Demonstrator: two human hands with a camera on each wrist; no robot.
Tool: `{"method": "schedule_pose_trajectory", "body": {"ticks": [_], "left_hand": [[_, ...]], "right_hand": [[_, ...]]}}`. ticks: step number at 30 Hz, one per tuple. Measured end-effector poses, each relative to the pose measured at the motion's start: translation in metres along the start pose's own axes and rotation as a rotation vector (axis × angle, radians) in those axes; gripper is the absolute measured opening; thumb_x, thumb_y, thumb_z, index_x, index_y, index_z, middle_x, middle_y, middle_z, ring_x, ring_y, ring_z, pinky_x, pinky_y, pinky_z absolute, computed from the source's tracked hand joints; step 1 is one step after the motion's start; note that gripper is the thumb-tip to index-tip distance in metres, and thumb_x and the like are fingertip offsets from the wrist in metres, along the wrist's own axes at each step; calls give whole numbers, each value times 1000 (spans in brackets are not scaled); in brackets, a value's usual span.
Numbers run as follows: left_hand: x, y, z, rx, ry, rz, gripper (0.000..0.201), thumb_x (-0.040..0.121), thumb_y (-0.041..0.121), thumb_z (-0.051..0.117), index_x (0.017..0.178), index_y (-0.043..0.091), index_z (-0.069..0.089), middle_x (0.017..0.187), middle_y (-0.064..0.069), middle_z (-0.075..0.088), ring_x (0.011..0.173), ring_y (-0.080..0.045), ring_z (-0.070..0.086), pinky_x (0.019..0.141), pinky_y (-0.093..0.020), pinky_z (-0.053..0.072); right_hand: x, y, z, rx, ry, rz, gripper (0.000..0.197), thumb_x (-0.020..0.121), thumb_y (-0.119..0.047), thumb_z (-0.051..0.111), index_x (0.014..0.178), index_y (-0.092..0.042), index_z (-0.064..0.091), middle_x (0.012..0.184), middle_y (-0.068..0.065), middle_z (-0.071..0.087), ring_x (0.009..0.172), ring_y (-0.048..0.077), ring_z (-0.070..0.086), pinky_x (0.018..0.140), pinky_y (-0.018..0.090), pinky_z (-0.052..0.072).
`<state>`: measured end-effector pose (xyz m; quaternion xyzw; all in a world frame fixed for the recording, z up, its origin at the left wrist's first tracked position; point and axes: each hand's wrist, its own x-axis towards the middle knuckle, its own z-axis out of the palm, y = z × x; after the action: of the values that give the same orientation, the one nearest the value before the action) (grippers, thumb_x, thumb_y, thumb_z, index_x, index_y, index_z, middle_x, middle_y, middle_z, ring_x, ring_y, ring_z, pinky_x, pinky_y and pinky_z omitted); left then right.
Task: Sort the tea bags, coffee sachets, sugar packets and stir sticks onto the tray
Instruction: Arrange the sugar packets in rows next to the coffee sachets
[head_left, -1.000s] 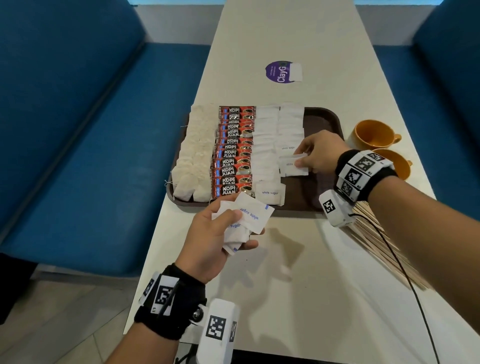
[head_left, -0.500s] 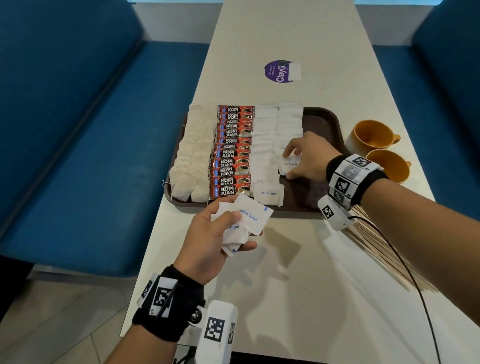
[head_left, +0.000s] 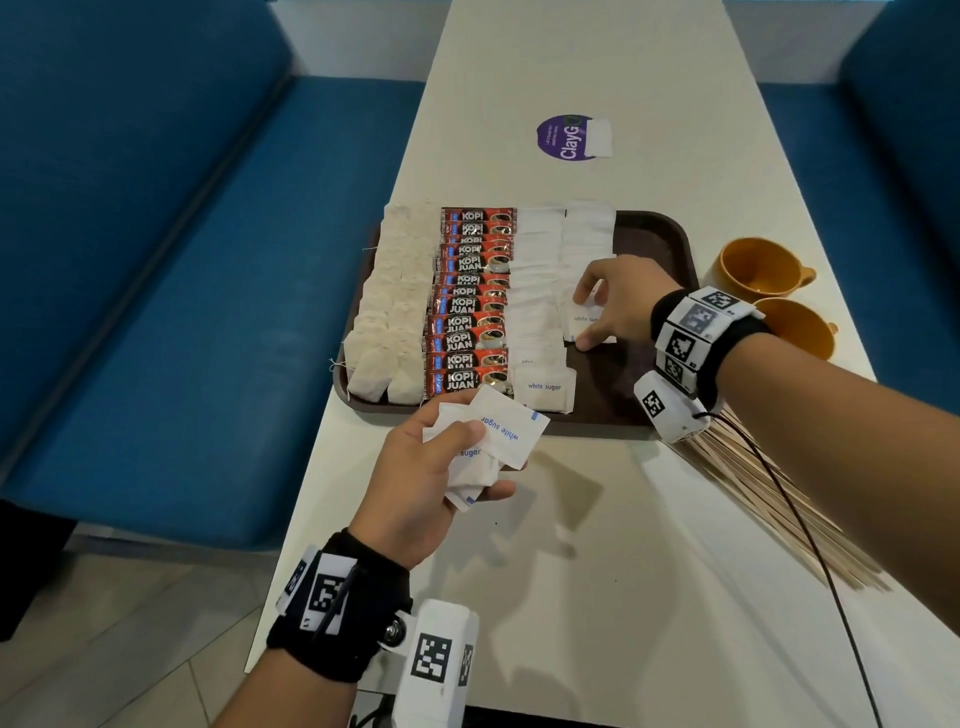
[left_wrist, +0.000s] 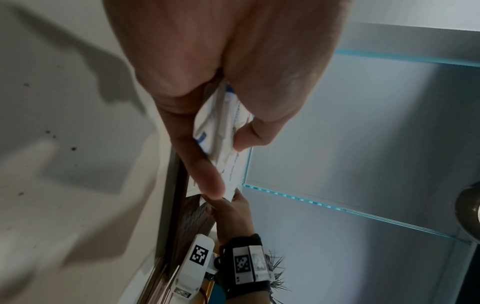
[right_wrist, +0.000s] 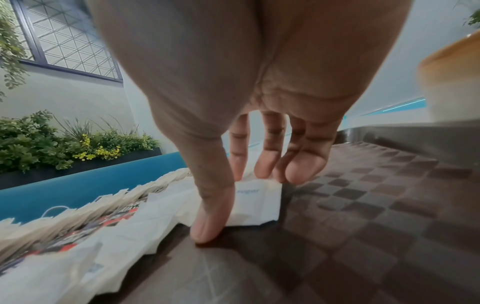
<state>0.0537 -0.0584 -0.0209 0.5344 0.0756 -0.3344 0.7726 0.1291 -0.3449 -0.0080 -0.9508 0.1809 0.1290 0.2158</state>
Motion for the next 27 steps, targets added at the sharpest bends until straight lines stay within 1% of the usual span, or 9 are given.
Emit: {"method": "schedule_pose_trajectory", "body": {"ticks": [6,8,11,14,18,20,24,25,27], "left_hand": [[-3,2,-1,-3,8,14,26,97,1,58,118,14,67,116,-22,73,99,-43,68,59,-39,58],[-5,4,-1,-4,-1,23,26,97,1,58,118,15,66,115,-20,73,99,-40,69,60,-39,58],[-9,6,1,-11,-1,41,24,97,0,58,112,16,67,107,-15,76,87,-29,73,58,-39,59],[-13,6,5,-30,-15,62,23,96,0,59,111,15,67,106,-15,76,85,-26,74,58,-39,59],[-20,5,11,-27,-53,94,28,94,0,63,120,12,66,113,-14,74,88,-26,74,59,-37,59],[-23,3,14,-19,-75,111,30,93,0,65,120,12,66,114,-13,74,91,-28,74,60,-37,60],[-26,0,17,3,-93,126,36,91,3,68,126,7,61,118,-16,73,95,-31,74,64,-37,60],[-27,1,18,2,-87,132,38,91,5,68,128,5,59,116,-15,73,93,-30,73,63,-36,60],[-28,2,21,-20,-77,146,40,91,6,68,130,3,58,110,-12,74,88,-27,72,61,-34,58]], "right_hand": [[-11,2,-5,61,36,-22,60,61,-26,99,112,-23,66,111,0,59,97,18,57,79,29,42],[-23,0,-10,113,86,-51,53,66,-30,96,110,-26,66,111,0,60,93,15,57,75,26,42],[-56,-9,-17,242,146,-98,34,79,-37,87,105,-27,67,102,-5,64,85,6,59,66,21,43],[-102,-23,-15,471,97,-163,26,83,-45,80,100,-27,71,91,-7,69,74,4,63,64,23,50],[-153,-36,7,623,-34,-202,36,82,-54,74,105,-26,69,93,1,73,77,17,71,70,34,62],[-167,-37,21,675,-97,-198,37,83,-43,80,111,-23,66,91,4,74,74,19,72,68,34,63],[-179,-32,37,854,-75,-177,27,85,-11,81,108,-8,68,89,19,76,74,40,70,68,40,62],[-181,-30,39,882,-58,-165,26,85,-9,81,107,-5,68,89,20,76,73,40,69,65,38,60],[-185,-28,44,906,-55,-153,27,82,-9,84,104,-3,69,90,17,77,71,31,69,61,31,57]]}}
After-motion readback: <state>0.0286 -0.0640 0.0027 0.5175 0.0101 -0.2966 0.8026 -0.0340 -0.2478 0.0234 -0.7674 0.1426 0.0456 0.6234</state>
